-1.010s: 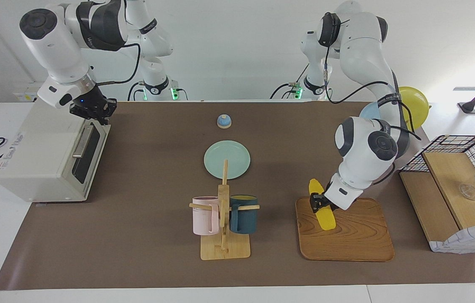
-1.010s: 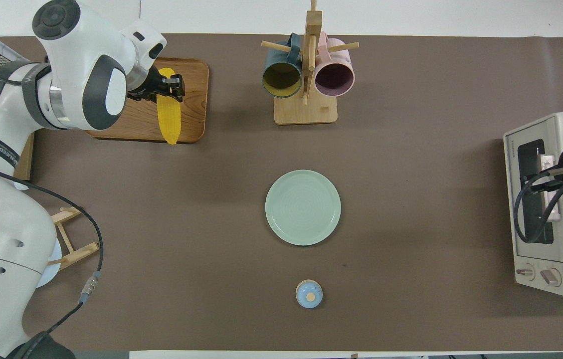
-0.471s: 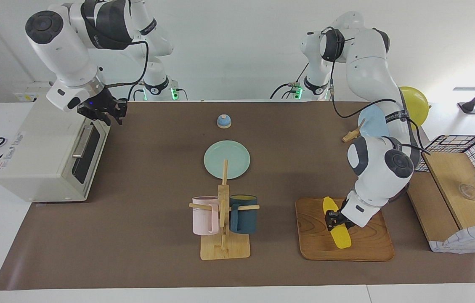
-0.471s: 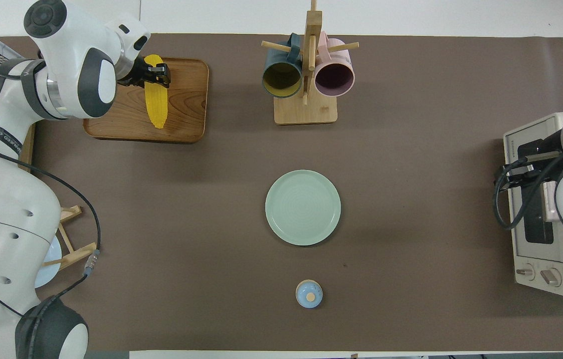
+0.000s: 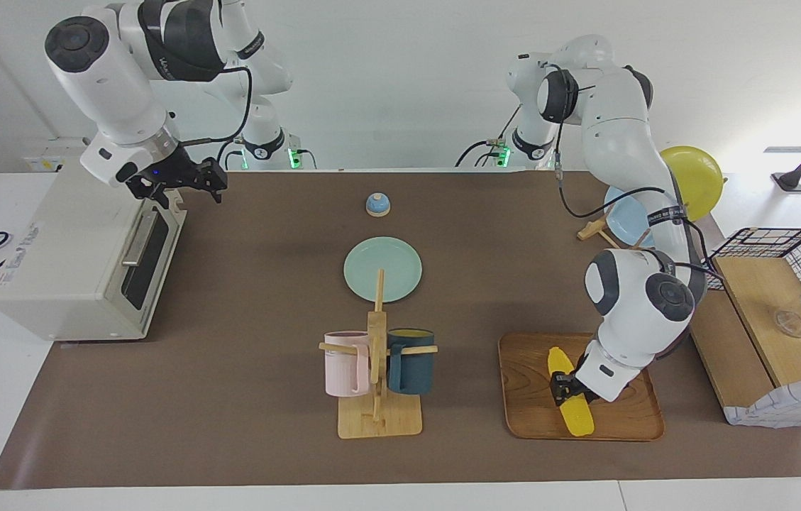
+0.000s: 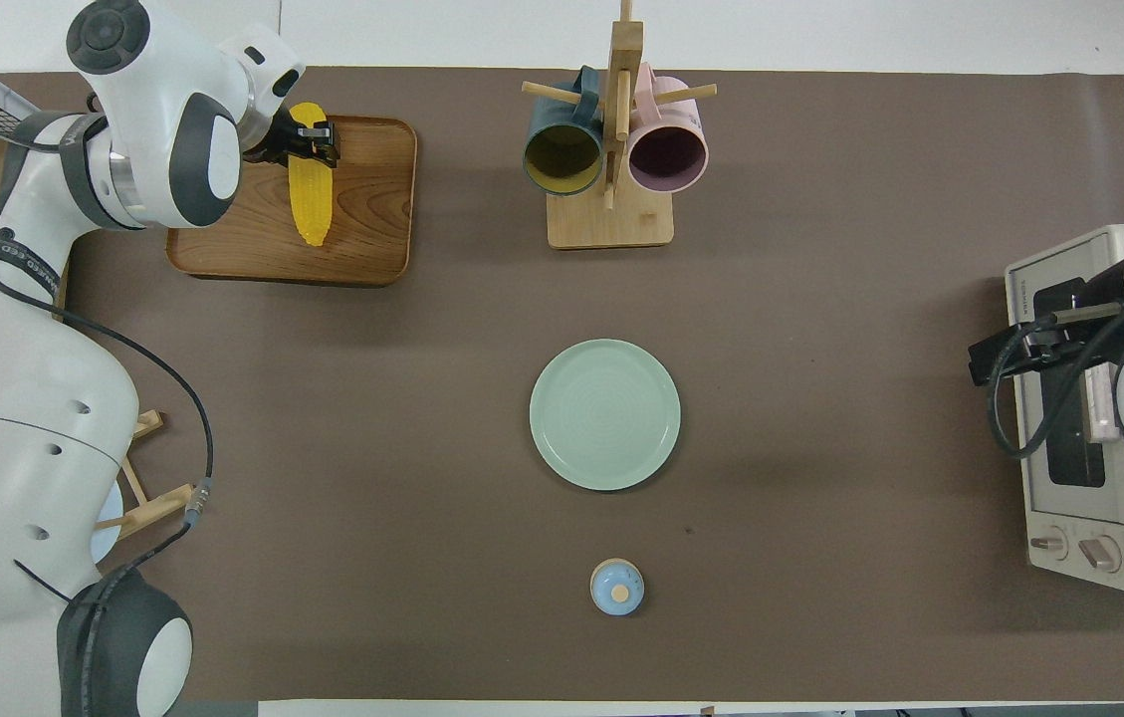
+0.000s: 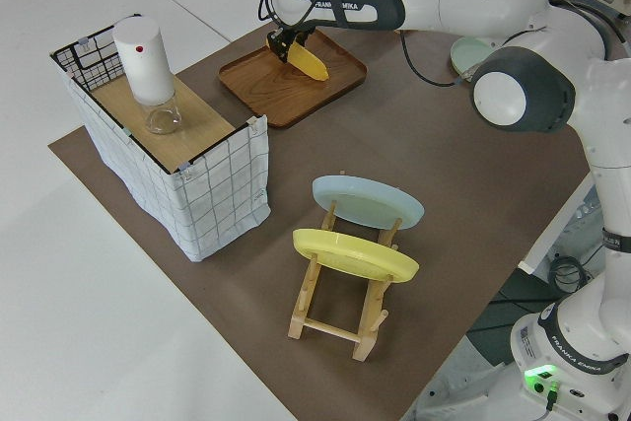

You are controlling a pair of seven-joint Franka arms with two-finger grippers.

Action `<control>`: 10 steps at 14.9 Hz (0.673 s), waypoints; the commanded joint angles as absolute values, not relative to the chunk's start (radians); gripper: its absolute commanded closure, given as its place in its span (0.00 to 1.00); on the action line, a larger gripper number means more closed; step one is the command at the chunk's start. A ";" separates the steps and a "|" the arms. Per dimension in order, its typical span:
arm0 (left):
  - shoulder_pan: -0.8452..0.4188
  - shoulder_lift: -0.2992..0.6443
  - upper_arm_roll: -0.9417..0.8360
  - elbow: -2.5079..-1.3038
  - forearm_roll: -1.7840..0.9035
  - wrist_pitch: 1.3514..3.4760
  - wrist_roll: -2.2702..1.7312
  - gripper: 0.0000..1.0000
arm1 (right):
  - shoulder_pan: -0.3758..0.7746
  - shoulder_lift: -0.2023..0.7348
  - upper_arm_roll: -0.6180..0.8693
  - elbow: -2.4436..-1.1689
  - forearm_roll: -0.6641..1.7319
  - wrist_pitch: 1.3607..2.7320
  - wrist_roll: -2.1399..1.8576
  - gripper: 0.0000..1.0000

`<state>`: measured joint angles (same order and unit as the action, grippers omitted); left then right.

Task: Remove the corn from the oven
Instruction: 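Release the corn on the tray and withdraw the left gripper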

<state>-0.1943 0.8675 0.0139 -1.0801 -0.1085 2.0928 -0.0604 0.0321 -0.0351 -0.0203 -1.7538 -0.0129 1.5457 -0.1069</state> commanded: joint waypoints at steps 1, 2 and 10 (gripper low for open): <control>-0.195 0.888 0.012 -1.049 -0.083 2.092 -0.048 0.01 | 0.028 -0.035 -0.023 -1.752 -0.006 1.546 -0.103 0.00; -0.195 0.879 0.011 -1.051 -0.083 2.088 -0.048 0.00 | 0.026 -0.035 -0.023 -1.752 -0.008 1.546 -0.103 0.00; -0.189 0.660 0.012 -1.169 -0.080 1.936 -0.057 0.00 | 0.003 -0.023 -0.023 -1.723 -0.023 1.578 -0.106 0.00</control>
